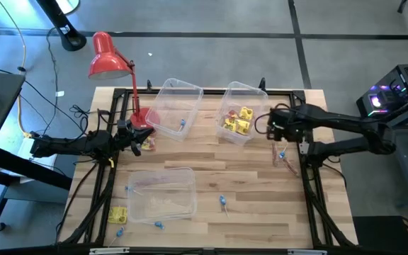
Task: Sort candy
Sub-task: Put the blue lollipop into the top left transparent bin
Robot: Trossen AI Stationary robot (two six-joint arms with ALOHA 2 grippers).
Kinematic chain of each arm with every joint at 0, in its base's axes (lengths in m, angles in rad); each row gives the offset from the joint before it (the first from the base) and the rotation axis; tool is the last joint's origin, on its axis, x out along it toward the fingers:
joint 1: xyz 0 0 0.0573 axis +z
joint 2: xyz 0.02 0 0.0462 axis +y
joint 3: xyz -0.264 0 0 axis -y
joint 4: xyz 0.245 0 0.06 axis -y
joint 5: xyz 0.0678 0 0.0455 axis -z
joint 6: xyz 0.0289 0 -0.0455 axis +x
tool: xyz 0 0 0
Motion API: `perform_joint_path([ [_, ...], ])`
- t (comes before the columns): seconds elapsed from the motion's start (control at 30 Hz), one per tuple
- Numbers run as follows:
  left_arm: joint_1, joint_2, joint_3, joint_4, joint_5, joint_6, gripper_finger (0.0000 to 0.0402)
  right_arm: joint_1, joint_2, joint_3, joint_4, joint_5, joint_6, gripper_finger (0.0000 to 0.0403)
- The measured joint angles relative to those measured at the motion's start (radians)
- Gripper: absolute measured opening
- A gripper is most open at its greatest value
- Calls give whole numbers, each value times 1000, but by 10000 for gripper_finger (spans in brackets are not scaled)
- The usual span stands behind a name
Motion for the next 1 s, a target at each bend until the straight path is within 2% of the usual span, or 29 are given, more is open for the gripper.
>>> perform_joint_path([
  [0.07, 0, 0, 0, 0, 0, 0, 0, 0, 14, -45, -3, -38, 25, 220],
  [0.17, 0, 0, 0, 0, 0, 0, 0, 0, 40, -126, 100, -95, 28, 220],
  [0.33, 0, 0, 0, 0, 0, 0, 0, 0, 119, -196, 218, -80, -80, 220],
  [0.43, 0, 0, 0, 0, 0, 0, 0, 0, 173, -206, 216, -68, -120, 220],
  [0.63, 0, 0, 0, 0, 0, 0, 0, 0, 259, -249, 297, -152, -92, 220],
  [0.8, 0, 0, 0, 0, 0, 0, 0, 0, 281, -268, 346, -151, -89, 220],
  [1.0, 0, 0, 0, 0, 0, 0, 0, 2, 281, -230, 421, -99, -214, 220],
])
